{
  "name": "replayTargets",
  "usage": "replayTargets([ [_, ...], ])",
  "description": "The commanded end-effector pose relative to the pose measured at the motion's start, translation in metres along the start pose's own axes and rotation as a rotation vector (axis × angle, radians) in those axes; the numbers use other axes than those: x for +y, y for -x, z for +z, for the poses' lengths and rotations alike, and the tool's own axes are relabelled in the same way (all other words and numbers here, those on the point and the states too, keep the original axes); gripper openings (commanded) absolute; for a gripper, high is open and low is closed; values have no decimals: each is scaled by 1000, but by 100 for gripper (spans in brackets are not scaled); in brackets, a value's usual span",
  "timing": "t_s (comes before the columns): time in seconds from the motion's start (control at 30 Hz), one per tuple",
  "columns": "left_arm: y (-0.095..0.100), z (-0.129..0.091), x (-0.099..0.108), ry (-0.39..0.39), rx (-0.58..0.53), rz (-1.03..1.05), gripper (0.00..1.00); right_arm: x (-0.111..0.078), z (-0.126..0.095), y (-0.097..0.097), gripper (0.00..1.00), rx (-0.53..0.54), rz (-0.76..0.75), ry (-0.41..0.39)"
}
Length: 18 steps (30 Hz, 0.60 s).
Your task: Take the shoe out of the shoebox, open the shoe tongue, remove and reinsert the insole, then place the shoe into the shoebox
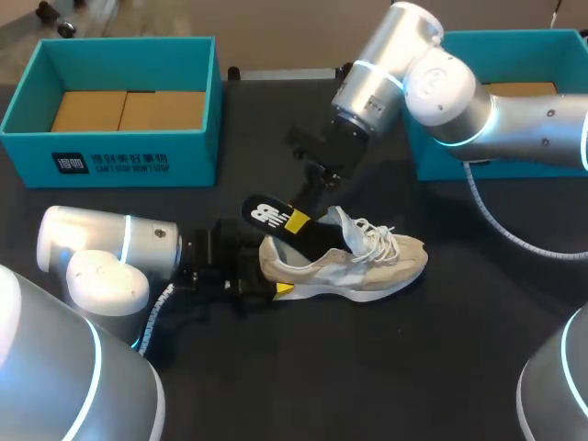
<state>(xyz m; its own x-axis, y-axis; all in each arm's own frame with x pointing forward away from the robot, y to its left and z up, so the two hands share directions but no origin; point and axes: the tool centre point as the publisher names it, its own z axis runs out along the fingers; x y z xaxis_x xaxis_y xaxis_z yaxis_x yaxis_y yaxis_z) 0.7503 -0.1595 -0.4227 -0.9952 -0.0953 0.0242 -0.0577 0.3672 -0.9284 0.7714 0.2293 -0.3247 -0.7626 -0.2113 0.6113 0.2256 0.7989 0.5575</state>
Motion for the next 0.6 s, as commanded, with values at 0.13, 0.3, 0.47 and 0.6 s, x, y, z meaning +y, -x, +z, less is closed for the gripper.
replayTargets([
  [0.13, 0, 1, 1, 4, 0, 0, 0, 1, 3, 4, 0, 3, -20, 11],
  [0.3, 0, 1, 1, 4, 0, 0, 0, 4, 1, 3, 0, -42, -67, 39],
  [0.47, 0, 1, 1, 4, 0, 0, 0, 13, -6, -1, 0, -62, -87, 35],
  [0.6, 0, 1, 1, 4, 0, 0, 0, 20, -14, -3, 0, -89, -108, 36],
])
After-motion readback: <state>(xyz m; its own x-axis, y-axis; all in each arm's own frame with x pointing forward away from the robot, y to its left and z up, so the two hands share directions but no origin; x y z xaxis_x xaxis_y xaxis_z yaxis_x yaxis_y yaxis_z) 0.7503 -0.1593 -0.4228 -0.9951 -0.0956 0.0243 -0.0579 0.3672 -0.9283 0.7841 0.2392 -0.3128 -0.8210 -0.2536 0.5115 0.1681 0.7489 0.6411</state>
